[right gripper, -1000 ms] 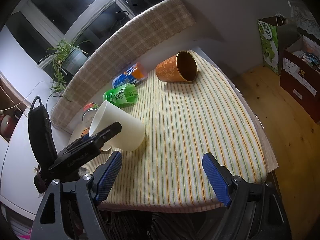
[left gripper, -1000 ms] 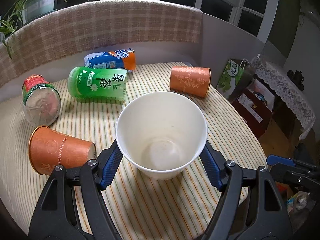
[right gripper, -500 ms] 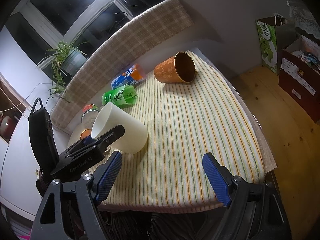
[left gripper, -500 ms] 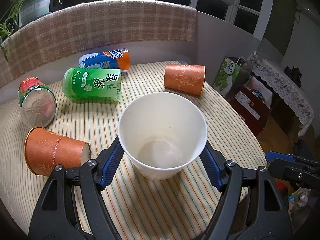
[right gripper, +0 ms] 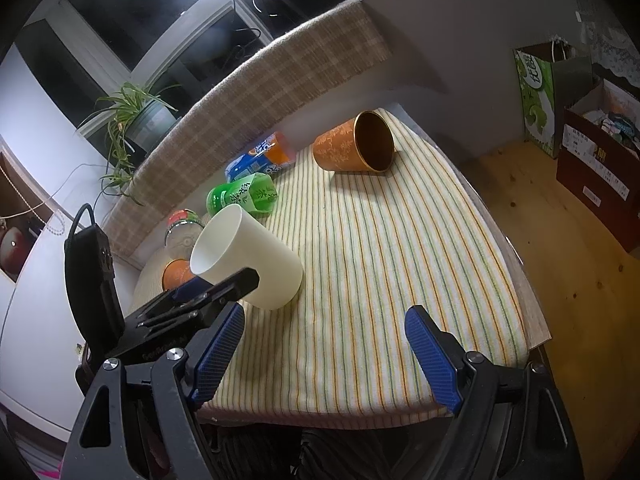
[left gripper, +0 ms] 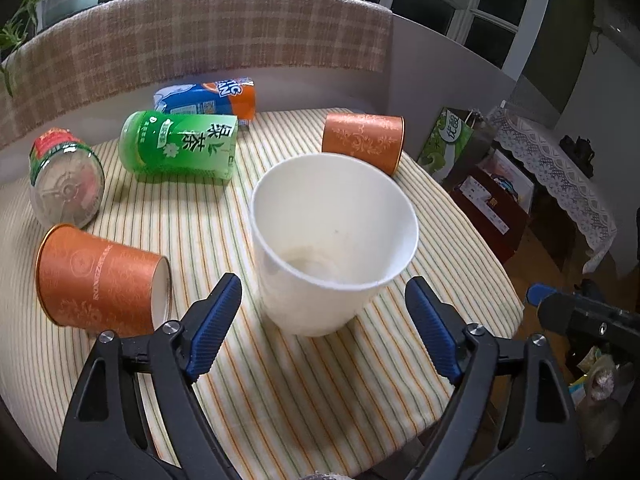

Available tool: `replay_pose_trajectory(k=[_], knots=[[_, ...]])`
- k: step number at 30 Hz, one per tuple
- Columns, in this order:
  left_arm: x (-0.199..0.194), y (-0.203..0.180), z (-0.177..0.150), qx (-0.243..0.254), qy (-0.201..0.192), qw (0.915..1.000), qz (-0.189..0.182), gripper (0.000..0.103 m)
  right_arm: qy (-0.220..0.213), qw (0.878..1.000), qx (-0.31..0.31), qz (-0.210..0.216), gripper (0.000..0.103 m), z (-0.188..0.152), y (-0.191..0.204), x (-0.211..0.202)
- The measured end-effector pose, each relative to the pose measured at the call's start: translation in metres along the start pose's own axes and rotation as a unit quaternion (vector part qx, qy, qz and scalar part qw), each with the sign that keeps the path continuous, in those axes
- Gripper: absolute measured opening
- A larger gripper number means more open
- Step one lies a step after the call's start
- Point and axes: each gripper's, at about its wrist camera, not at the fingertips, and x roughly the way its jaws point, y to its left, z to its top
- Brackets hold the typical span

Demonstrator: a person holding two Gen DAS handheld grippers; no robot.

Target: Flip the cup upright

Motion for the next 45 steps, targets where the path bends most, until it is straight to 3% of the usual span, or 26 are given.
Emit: replay_pose_trajectory(k=[12,17,23,27,29,34,36,45], knots=[[-0.034,0.017,-0.027,-0.005,-0.016,0.9998,0.013,0.086,-0.035,0.997,-0.055,-0.029,0.085,-0.003,0.03,-0.008],[-0.069,0.024,-0.029,-0.015,-0.075,0.9962,0.041,0.086,-0.072,0.991,-0.101,-0.058,0.085,-0.007,0.05,-0.015],[-0.11,0.023,-0.022,-0.01,-0.155,0.9847,0.079,0.087,-0.101,0.984,-0.13,-0.07,0.089,-0.01,0.068,-0.018],[-0.132,0.021,-0.02,-0.006,-0.199,0.9753,0.095,0.101,-0.118,0.98,-0.14,-0.074,0.093,-0.012,0.076,-0.02],[-0.141,0.022,-0.02,-0.006,-0.215,0.9716,0.099,0.101,-0.127,0.978,-0.145,-0.077,0.095,-0.014,0.08,-0.021],[-0.153,0.022,-0.021,-0.009,-0.232,0.9673,0.103,0.102,-0.143,0.975,-0.15,-0.078,0.097,-0.018,0.084,-0.024],[-0.155,0.023,-0.022,-0.012,-0.235,0.9661,0.106,0.103,-0.152,0.974,-0.146,-0.079,0.103,-0.019,0.083,-0.025],[-0.16,0.021,-0.025,-0.014,-0.241,0.9634,0.116,0.103,-0.164,0.974,-0.131,-0.081,0.103,-0.019,0.081,-0.028]])
